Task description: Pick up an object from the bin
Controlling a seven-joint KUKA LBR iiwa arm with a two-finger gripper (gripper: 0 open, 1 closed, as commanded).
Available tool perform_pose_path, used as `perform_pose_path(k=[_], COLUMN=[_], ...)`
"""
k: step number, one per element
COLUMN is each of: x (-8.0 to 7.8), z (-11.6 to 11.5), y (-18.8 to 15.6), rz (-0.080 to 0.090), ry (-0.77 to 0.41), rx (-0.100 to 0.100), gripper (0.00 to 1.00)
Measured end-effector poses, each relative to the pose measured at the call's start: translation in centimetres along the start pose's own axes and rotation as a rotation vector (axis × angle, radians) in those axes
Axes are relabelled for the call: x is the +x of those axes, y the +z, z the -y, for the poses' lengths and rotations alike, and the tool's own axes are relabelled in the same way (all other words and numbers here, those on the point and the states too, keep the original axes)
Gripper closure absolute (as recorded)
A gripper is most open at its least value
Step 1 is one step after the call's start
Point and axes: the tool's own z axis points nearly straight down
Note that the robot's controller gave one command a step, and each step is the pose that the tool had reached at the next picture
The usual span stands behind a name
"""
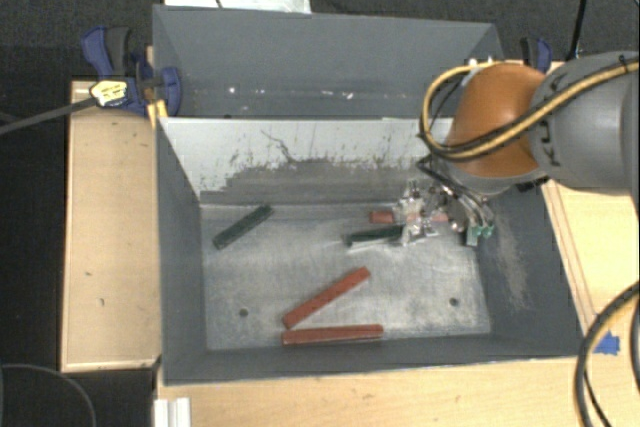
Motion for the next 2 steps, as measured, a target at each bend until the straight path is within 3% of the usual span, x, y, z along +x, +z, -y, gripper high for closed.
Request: perform_pose_path(k=[1,2], x=[0.0,2.0], z=[0.0,0.6], y=[0.0,-18.5], rz=[0.000,-0.018], ry=[-0.001,0.033], rx=[0.000,-0.004], gripper=[1.00,1.00])
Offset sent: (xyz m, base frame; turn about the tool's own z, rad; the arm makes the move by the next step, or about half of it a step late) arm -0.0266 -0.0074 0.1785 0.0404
